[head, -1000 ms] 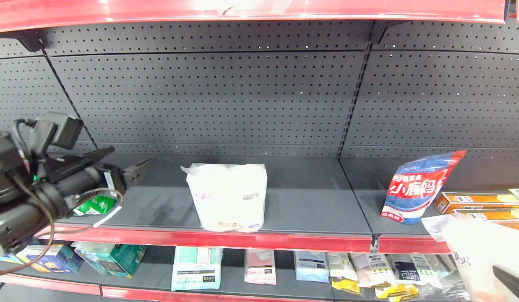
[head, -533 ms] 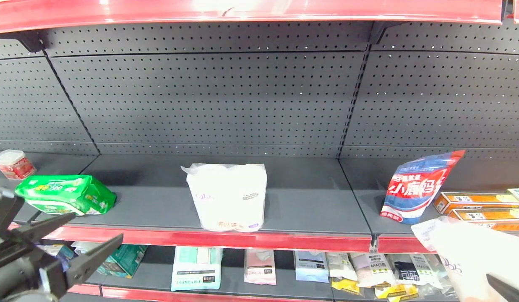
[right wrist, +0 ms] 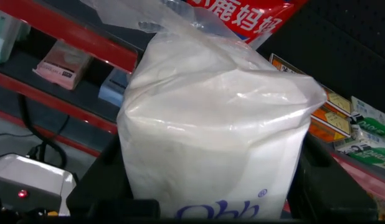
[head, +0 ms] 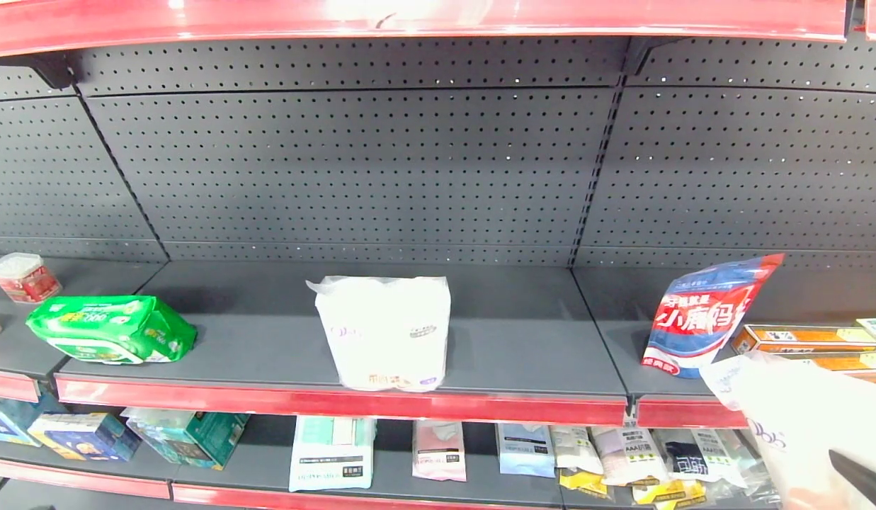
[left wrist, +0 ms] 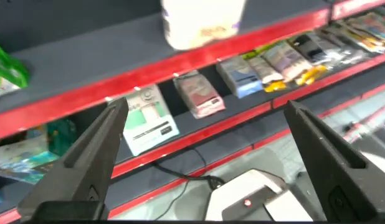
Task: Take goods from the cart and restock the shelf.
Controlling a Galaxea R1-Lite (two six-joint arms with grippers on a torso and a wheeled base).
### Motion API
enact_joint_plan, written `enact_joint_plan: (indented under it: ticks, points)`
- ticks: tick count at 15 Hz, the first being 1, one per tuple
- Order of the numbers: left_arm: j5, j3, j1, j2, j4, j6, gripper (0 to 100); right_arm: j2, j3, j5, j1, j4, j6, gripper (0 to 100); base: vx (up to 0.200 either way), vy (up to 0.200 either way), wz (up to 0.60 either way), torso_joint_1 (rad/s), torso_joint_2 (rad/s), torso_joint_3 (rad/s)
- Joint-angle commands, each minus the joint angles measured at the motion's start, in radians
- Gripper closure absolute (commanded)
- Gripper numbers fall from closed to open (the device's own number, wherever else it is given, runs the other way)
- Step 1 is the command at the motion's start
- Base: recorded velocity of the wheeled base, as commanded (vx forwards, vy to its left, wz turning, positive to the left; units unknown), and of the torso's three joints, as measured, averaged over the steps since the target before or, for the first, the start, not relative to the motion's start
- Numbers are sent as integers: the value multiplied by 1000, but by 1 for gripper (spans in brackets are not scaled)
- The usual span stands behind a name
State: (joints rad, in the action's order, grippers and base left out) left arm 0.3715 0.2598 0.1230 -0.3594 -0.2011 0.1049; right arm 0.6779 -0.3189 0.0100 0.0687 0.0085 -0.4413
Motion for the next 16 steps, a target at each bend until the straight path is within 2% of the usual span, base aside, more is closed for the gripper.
enact_joint_plan:
  ticks: [1, 2, 7, 9, 12, 14, 15, 16]
  points:
    - [12, -125, -3, 264, -60, -11, 0, 3, -6, 1, 0, -1, -1, 100, 0, 0, 0, 0, 0, 0]
    - [-23, -132, -3, 261, -29, -11, 0, 0, -6, 1, 0, -1, -1, 100, 0, 0, 0, 0, 0, 0]
    - [-48, -134, -37, 260, -29, -19, 0, 2, -15, 47, 0, -1, -1, 100, 0, 0, 0, 0, 0, 0]
    - [-92, -134, -37, 260, -27, -40, 0, 5, -43, 125, 2, -2, -11, 100, 0, 0, 0, 0, 0, 0]
    - [-94, -132, -46, 250, -29, -40, 0, 17, -69, 197, 2, -2, -76, 100, 0, 0, 0, 0, 0, 0]
    - [-94, -132, -48, 241, -29, -37, 0, 37, -101, 206, 0, -7, -60, 100, 0, 0, 0, 0, 0, 0]
    - [-94, -132, -48, 240, -29, -36, 0, 38, -112, 208, 0, -5, -48, 100, 0, 0, 600, 2, -2, -2]
    - [-95, -132, -48, 227, -29, -19, 0, 38, -118, 212, 0, -4, -19, 100, 0, 0, 600, 7, 2, -2]
